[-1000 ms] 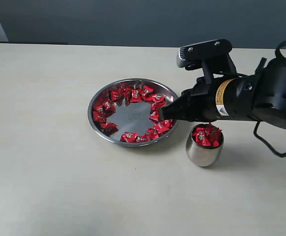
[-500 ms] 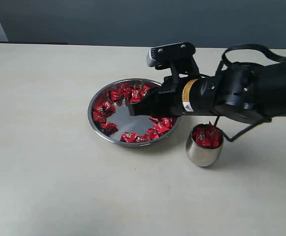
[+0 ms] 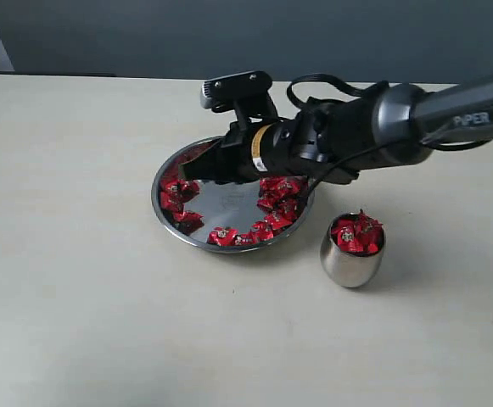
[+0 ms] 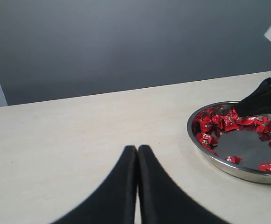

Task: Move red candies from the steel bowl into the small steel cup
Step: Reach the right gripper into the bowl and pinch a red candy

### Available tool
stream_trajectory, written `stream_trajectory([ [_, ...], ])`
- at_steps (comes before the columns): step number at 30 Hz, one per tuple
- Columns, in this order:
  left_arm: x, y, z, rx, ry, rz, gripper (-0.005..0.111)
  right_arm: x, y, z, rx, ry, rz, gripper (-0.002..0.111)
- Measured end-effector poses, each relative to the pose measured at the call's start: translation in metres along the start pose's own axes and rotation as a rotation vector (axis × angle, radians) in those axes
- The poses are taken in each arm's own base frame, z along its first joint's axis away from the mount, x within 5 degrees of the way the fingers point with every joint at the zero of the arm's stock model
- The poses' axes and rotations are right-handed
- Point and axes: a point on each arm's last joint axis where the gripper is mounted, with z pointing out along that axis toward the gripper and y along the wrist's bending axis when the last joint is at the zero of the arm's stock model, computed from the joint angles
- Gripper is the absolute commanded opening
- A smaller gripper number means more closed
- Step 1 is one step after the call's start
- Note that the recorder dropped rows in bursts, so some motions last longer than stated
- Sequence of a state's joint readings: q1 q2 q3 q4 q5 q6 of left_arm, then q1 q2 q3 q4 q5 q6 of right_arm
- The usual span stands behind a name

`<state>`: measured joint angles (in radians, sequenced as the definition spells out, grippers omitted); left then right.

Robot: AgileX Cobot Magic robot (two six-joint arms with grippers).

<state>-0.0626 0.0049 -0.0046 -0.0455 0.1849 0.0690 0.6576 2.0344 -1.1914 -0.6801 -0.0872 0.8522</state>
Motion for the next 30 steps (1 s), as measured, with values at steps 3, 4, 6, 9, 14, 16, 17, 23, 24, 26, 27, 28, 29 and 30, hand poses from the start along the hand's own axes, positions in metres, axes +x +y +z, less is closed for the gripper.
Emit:
stream_trajectory([
  [3,0.000,0.000,0.000,0.000,0.000,0.000,0.002,-0.002,-0.001,0.016,0.000,-0.002,0.007,0.032],
  [4,0.000,0.000,0.000,0.000,0.000,0.000,0.002,-0.002,-0.001,0.021,-0.001,-0.004,0.016,0.032],
  [6,0.000,0.000,0.000,0.000,0.000,0.000,0.002,-0.002,-0.001,0.030,0.001,-0.004,0.040,0.032],
  [9,0.000,0.000,0.000,0.000,0.000,0.000,0.002,-0.002,-0.002,0.040,0.002,-0.007,0.077,0.032],
  [14,0.000,0.000,0.000,0.000,0.000,0.000,0.002,0.001,-0.002,0.052,-0.009,-0.012,0.122,0.032],
  [16,0.000,0.000,0.000,0.000,0.000,0.000,0.002,0.003,-0.001,0.055,-0.030,-0.023,0.144,0.032],
  [17,0.000,0.000,0.000,0.000,0.000,0.000,0.002,0.004,-0.001,0.057,-0.039,-0.026,0.158,0.032],
  [23,0.000,0.000,0.000,0.000,0.000,0.000,0.002,0.012,0.000,0.065,-0.057,-0.015,0.196,0.032],
  [24,0.000,0.000,0.000,0.000,0.000,0.000,0.002,0.012,0.000,0.065,-0.057,-0.015,0.196,0.032],
  [26,0.000,0.000,0.000,0.000,0.000,0.000,0.002,0.013,0.000,0.065,-0.058,-0.014,0.199,0.032],
  [27,0.000,0.000,0.000,0.000,0.000,0.000,0.002,0.013,0.001,0.065,-0.060,-0.015,0.198,0.032],
  [28,0.000,0.000,0.000,0.000,0.000,0.000,0.002,0.013,0.001,0.065,-0.061,-0.015,0.198,0.032],
  [29,0.000,0.000,0.000,0.000,0.000,0.000,0.002,0.013,0.001,0.065,-0.061,-0.015,0.198,0.032],
  [30,0.000,0.000,0.000,0.000,0.000,0.000,0.002,0.013,0.001,0.065,-0.061,-0.015,0.198,0.032],
])
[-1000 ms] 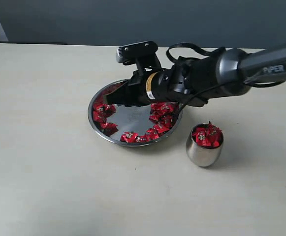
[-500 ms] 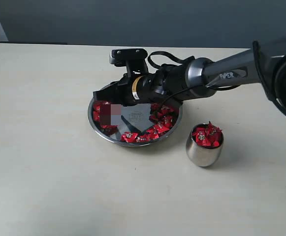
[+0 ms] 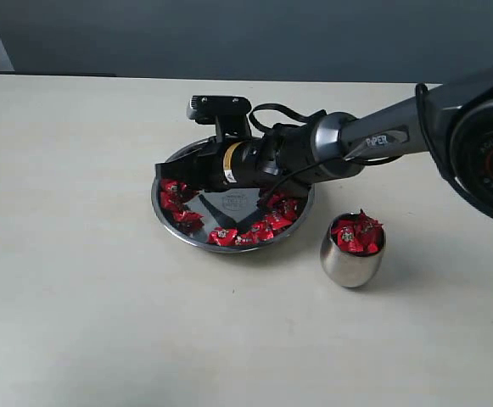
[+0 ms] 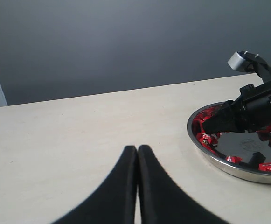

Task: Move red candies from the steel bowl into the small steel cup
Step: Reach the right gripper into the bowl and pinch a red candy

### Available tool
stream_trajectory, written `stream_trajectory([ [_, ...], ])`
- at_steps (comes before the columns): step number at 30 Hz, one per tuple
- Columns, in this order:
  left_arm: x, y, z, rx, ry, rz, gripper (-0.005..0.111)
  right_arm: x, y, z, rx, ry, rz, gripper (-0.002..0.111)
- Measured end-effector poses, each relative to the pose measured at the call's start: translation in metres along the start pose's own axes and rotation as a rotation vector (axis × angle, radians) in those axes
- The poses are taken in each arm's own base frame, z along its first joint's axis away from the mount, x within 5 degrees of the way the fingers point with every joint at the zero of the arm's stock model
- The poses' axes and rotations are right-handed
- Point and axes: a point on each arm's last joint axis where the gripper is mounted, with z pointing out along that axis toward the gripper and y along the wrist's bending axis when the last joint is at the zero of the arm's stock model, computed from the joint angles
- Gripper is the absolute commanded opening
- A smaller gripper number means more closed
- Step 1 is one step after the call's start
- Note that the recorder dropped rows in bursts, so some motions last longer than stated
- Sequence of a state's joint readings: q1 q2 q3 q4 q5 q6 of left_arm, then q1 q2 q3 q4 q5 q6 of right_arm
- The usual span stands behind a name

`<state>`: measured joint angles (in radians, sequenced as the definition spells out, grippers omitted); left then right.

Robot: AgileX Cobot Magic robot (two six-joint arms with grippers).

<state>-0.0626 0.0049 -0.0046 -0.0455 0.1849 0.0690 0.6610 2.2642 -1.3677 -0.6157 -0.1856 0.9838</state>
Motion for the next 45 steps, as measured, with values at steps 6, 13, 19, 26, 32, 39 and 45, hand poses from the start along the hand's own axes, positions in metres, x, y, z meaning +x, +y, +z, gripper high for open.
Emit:
stream_trajectory([
  [6,0.000,0.000,0.000,0.000,0.000,0.000,0.002,0.000,0.000,0.000,0.004,0.003,0.000,0.032],
  [13,0.000,0.000,0.000,0.000,0.000,0.000,0.002,0.005,0.008,0.001,-0.002,0.021,-0.031,0.032],
  [19,0.000,0.000,0.000,0.000,0.000,0.000,0.002,0.008,0.010,0.001,0.008,0.037,-0.050,0.032],
  [26,0.000,0.000,0.000,0.000,0.000,0.000,0.002,0.009,0.008,0.001,0.034,0.053,-0.050,0.032],
  [32,0.000,0.000,0.000,0.000,0.000,0.000,0.002,0.009,0.008,0.001,0.034,0.054,-0.052,0.032],
  [39,0.000,0.000,0.000,0.000,0.000,0.000,0.002,0.010,0.008,0.001,0.038,0.056,-0.052,0.032],
  [45,0.000,0.000,0.000,0.000,0.000,0.000,0.002,0.010,0.008,0.001,0.038,0.056,-0.052,0.032],
])
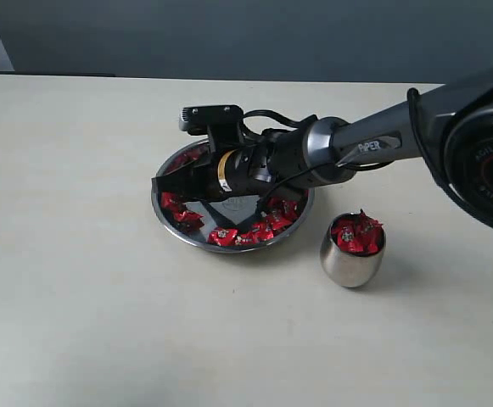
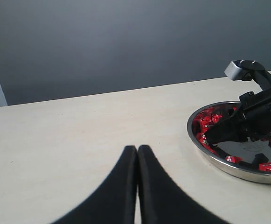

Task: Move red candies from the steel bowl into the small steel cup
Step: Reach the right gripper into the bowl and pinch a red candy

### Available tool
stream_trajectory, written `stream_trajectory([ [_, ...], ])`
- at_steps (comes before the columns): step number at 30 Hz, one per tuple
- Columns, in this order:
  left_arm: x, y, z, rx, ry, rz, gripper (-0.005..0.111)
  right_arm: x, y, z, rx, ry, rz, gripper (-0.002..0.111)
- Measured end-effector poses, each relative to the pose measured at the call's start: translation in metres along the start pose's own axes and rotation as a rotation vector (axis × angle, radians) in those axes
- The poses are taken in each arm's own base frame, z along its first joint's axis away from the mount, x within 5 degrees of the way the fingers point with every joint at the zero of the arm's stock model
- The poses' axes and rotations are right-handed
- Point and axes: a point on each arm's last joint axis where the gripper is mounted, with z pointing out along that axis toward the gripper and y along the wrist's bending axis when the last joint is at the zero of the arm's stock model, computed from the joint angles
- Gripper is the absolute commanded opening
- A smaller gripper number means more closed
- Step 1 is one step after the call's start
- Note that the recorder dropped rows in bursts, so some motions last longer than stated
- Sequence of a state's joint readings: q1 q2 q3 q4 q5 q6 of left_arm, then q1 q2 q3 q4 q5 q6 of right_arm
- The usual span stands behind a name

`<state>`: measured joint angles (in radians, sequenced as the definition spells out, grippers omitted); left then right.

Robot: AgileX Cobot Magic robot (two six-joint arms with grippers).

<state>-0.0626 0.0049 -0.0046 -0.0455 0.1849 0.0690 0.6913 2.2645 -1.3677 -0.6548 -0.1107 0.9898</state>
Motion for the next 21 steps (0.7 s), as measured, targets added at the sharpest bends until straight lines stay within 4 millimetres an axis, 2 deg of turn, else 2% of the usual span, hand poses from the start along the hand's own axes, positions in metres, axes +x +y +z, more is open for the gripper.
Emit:
stream_trajectory([
  [21,0.0000,0.0000,0.0000,0.000,0.000,0.000,0.002,-0.0046,-0.0026,0.0009,0.050,0.015,-0.004,0.032],
])
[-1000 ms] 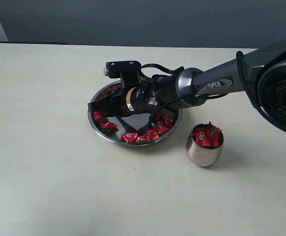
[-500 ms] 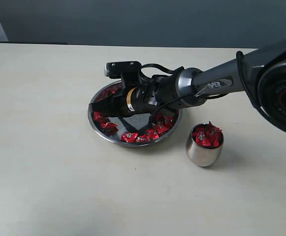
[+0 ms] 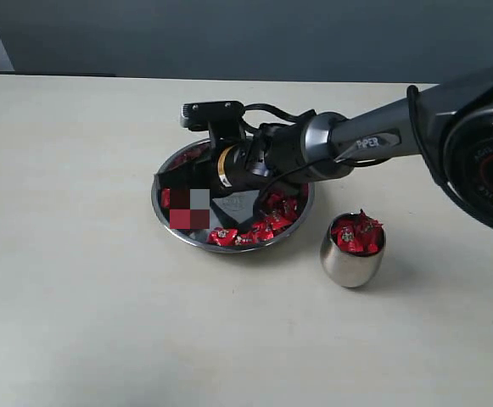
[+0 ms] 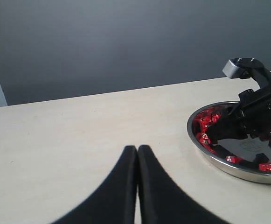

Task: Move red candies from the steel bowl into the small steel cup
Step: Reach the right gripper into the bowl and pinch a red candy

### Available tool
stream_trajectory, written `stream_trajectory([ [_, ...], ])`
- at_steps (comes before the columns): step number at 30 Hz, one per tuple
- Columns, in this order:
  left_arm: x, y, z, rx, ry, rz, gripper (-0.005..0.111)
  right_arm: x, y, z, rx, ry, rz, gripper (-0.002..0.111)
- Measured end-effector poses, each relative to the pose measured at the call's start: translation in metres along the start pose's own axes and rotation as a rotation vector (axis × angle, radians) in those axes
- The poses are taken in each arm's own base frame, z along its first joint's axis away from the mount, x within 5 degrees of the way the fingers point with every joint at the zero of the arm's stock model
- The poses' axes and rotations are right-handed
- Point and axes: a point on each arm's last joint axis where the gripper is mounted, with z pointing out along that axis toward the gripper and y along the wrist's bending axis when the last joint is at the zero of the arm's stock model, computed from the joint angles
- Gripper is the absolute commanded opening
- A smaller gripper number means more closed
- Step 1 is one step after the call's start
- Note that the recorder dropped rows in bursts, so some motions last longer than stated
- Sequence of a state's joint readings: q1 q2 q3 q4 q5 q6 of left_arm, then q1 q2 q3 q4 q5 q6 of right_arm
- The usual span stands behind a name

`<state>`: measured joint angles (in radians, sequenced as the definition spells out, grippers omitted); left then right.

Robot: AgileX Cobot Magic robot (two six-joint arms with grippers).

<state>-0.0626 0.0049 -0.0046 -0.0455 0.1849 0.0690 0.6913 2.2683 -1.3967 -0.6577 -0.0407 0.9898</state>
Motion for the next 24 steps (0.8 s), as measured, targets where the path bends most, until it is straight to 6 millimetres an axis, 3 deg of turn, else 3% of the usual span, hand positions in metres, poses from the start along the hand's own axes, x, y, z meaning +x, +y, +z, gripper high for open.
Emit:
stream_trajectory([
  [10,0.0000,0.0000,0.0000,0.000,0.000,0.000,0.002,0.0068,-0.0019,0.0072,-0.002,0.014,-0.002,0.030],
  [17,0.0000,0.0000,0.0000,0.000,0.000,0.000,0.002,0.0082,-0.0023,0.0084,-0.003,0.017,-0.002,0.001],
  [24,0.0000,0.0000,0.0000,0.000,0.000,0.000,0.002,0.0087,-0.0042,0.0084,0.011,0.024,0.010,-0.001],
])
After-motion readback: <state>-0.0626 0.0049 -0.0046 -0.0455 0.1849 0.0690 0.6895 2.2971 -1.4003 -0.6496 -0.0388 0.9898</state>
